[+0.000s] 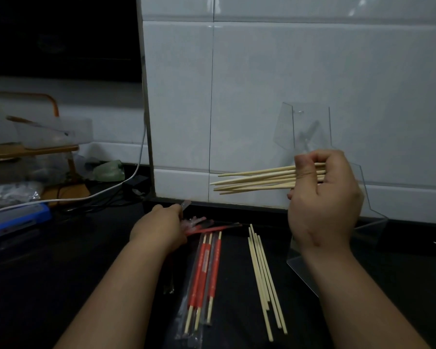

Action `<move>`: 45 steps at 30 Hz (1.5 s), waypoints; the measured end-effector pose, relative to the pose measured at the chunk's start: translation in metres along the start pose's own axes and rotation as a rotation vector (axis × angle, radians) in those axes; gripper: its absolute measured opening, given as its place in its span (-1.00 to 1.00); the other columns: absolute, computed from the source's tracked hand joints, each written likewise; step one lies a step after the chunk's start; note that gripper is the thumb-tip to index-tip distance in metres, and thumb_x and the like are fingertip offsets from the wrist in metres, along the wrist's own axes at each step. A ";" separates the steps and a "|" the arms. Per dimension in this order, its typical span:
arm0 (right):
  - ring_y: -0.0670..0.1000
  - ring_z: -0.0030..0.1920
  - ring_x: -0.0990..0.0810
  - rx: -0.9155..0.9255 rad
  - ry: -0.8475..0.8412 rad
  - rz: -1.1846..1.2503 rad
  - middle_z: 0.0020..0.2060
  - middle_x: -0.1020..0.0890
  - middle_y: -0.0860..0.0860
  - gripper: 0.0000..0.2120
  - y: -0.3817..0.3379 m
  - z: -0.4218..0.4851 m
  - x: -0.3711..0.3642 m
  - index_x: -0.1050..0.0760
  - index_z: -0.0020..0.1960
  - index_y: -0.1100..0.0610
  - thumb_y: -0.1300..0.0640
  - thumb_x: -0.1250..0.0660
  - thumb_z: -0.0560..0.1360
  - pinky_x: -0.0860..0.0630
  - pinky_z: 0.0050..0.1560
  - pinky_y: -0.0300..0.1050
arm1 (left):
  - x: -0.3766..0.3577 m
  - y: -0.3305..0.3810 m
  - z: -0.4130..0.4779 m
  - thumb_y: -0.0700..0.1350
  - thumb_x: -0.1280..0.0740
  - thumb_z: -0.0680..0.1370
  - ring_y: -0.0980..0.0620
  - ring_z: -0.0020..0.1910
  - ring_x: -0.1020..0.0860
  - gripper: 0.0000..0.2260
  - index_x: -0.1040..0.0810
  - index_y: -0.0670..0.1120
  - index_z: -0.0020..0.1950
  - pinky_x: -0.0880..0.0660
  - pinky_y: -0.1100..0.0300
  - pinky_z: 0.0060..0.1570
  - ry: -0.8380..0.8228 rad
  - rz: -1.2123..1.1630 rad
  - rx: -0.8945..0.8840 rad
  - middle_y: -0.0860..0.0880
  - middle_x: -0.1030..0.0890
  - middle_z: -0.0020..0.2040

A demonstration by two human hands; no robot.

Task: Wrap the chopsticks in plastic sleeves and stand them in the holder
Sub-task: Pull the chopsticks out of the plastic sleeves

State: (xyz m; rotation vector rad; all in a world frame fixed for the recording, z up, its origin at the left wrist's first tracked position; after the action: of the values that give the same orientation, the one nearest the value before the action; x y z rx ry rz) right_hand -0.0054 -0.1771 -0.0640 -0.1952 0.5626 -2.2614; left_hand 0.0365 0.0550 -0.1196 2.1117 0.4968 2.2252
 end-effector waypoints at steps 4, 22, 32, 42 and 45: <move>0.05 -0.33 -0.57 -0.023 -0.076 -0.002 -0.34 -0.55 -0.03 -0.85 0.000 -0.001 -0.001 -0.43 -0.09 0.01 -0.03 -0.21 0.60 -0.50 -0.34 0.00 | 0.005 0.002 -0.005 0.30 -0.47 0.36 -0.16 0.31 -0.44 -0.27 -0.29 0.15 0.45 -0.45 -0.06 0.22 0.071 0.040 -0.016 -0.09 -0.41 0.34; -0.03 -0.32 -0.56 -0.691 -0.289 0.703 -0.28 -0.55 0.05 -0.93 -0.010 -0.007 -0.013 -0.49 -0.03 0.14 0.15 -0.36 0.56 -0.56 -0.33 -0.17 | 0.008 0.033 -0.020 0.13 -0.28 0.60 0.03 -0.28 -0.51 -0.74 -0.47 0.04 -0.21 -0.44 0.06 -0.27 0.225 -0.374 -0.485 0.02 -0.54 -0.29; 0.01 -0.23 -0.62 -0.897 -0.690 0.643 -0.31 -0.60 0.04 -0.96 -0.005 -0.032 -0.032 -0.56 -0.04 0.20 0.24 -0.34 0.57 -0.60 -0.16 -0.13 | -0.002 0.035 -0.016 0.18 -0.31 0.56 0.15 -0.17 -0.58 -0.86 -0.60 0.18 -0.03 -0.56 -0.07 -0.02 0.019 -0.481 -0.579 0.10 -0.63 -0.18; 0.01 -0.26 -0.60 -0.809 -0.692 0.691 -0.34 -0.59 0.03 -0.84 -0.008 -0.031 -0.032 -0.55 -0.02 0.28 0.17 -0.30 0.60 -0.57 -0.18 -0.12 | 0.002 0.041 -0.024 0.25 -0.23 0.55 0.00 -0.34 -0.54 -0.66 -0.58 0.04 -0.21 -0.51 -0.06 -0.23 0.004 -0.457 -0.569 0.01 -0.56 -0.36; -0.05 -0.37 -0.58 -0.681 -0.675 0.506 -0.38 -0.59 -0.01 -0.81 -0.008 -0.030 -0.031 -0.56 -0.07 0.22 0.10 -0.29 0.60 -0.55 -0.28 -0.14 | 0.003 0.041 -0.027 0.18 -0.37 0.50 0.18 -0.31 -0.55 -0.83 -0.57 0.12 -0.19 -0.52 0.04 -0.16 -0.033 -0.452 -0.598 0.10 -0.59 -0.30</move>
State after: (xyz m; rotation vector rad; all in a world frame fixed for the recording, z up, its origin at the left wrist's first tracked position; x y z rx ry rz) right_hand 0.0013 -0.1403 -0.0857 -0.9879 0.8622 -1.3283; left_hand 0.0180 0.0117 -0.1066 1.5442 0.2287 1.7870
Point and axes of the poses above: each hand's wrist, its own z-axis towards the middle knuckle, its own x-axis out of the back of the hand, y = z × x, the point moved 1 cm from there along z, towards the middle knuckle
